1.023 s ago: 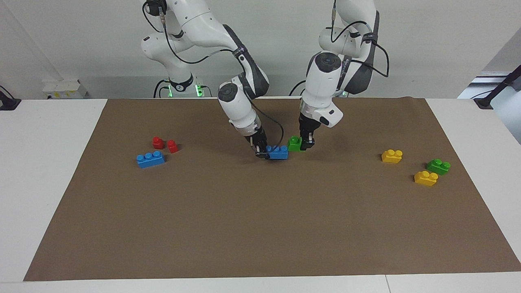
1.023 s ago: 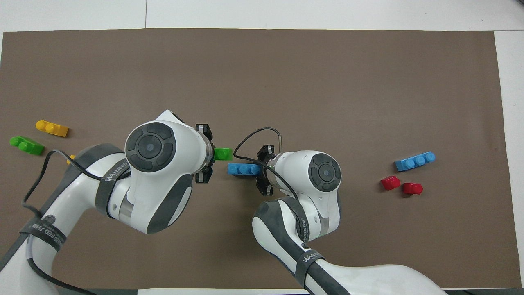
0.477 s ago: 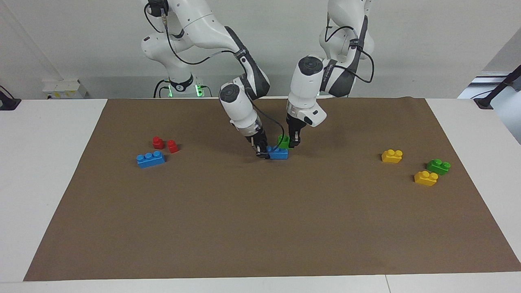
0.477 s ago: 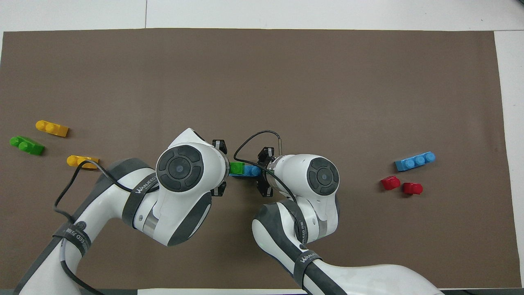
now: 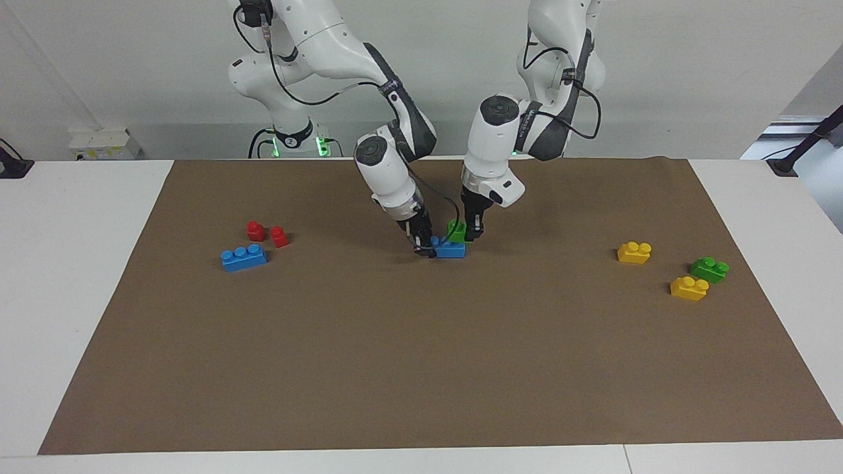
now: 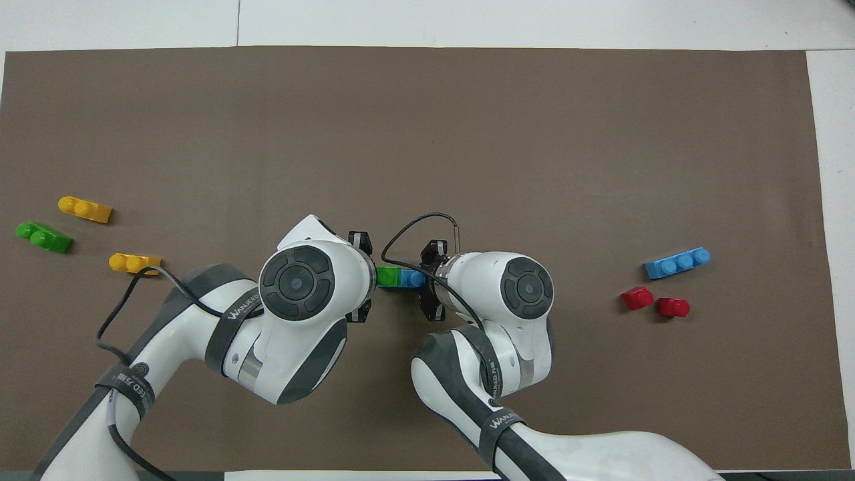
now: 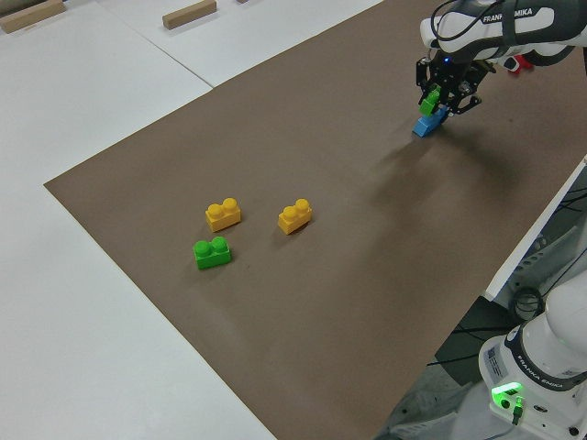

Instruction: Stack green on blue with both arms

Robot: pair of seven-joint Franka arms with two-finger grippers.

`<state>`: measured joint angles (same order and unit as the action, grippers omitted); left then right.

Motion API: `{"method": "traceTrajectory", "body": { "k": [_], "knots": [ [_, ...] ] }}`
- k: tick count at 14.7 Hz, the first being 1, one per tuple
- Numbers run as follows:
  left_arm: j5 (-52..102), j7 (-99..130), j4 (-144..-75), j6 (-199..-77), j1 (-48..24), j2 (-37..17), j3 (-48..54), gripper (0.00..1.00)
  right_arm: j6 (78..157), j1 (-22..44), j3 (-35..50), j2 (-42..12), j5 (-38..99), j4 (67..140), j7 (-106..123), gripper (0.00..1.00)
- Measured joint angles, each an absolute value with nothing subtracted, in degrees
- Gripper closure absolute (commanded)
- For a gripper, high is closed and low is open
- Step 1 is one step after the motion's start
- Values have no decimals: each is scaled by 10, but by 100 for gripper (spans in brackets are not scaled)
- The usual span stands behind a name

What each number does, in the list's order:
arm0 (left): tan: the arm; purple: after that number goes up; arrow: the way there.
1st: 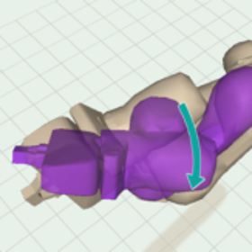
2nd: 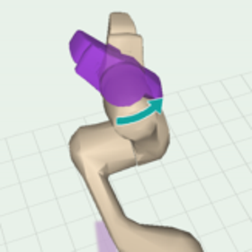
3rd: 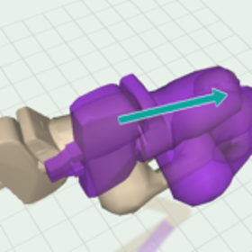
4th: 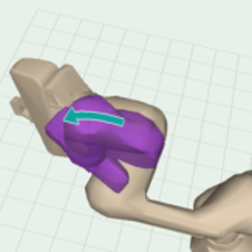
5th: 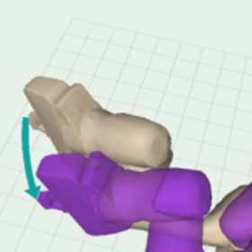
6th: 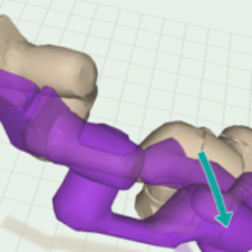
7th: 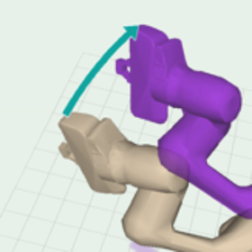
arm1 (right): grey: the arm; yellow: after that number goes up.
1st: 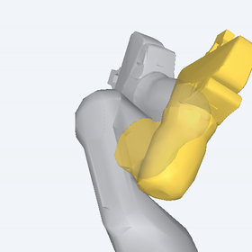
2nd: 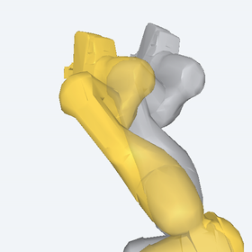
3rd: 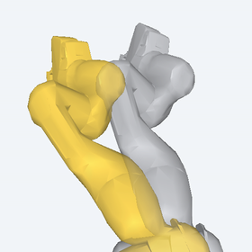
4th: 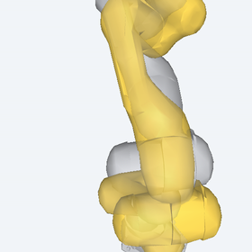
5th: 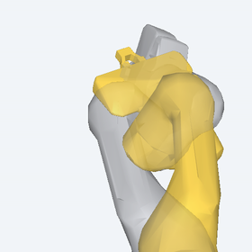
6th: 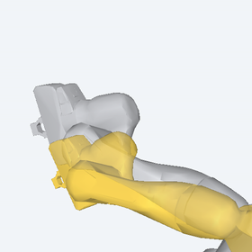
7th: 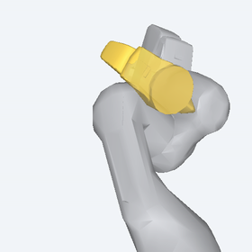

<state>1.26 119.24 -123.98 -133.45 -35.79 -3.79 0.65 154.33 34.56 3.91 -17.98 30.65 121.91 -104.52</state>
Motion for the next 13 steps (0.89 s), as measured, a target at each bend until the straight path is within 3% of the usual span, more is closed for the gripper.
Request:
{"method": "traceTrajectory", "body": {
  "k": [13],
  "knots": [
    [-34, 1252, -1249, -1360, -374, -48, 7, 100, 1544, 346, 39, -180, 307, 1219, -1043, 100]
  ]
}}
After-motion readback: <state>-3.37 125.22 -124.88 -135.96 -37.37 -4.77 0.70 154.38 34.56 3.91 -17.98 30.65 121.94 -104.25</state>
